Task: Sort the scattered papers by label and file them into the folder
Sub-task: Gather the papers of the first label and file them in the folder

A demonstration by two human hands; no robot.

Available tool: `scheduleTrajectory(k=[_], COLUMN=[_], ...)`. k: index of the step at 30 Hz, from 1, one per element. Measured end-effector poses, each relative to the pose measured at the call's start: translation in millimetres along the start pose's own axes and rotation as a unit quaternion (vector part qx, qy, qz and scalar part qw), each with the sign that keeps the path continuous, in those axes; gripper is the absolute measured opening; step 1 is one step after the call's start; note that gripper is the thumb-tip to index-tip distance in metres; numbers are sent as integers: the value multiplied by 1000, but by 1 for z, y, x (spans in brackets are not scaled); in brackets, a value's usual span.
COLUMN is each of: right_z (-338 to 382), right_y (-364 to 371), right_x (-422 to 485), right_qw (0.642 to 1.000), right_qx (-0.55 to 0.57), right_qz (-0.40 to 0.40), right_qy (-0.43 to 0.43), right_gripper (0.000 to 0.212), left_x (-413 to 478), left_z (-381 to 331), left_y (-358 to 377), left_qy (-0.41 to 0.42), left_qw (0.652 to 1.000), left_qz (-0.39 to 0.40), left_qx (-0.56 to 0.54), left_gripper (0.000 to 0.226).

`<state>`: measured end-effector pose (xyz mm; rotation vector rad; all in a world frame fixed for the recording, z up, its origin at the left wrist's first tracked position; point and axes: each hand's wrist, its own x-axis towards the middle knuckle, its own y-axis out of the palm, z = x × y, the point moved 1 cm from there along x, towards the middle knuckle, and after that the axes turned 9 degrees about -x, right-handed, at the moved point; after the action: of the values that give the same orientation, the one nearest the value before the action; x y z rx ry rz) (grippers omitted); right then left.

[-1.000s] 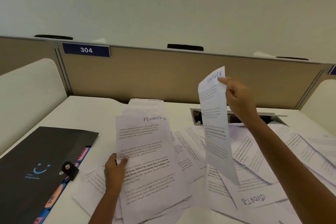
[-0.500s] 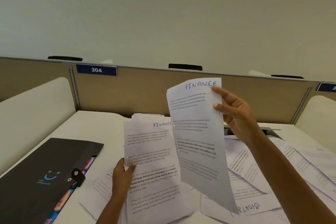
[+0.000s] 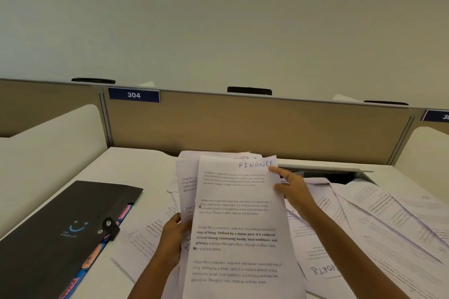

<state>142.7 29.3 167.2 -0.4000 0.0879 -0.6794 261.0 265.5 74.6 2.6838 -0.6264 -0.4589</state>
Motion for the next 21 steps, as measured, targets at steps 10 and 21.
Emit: scheduleTrajectory(k=[10, 21], right_z=[-21, -30], right_y=[21, 40], right_x=[-9, -1], right_qw=[998, 998], right_qx=[12, -3], right_qz=[3, -58], right_qy=[58, -12], right_gripper=[56, 59], left_x=[-3, -3], left_z=[8, 9], left_y=[-6, 8], left_qy=[-43, 37], left_qw=[997, 997], left_qz=[58, 62], left_qx=[12, 36], left_gripper=[28, 44])
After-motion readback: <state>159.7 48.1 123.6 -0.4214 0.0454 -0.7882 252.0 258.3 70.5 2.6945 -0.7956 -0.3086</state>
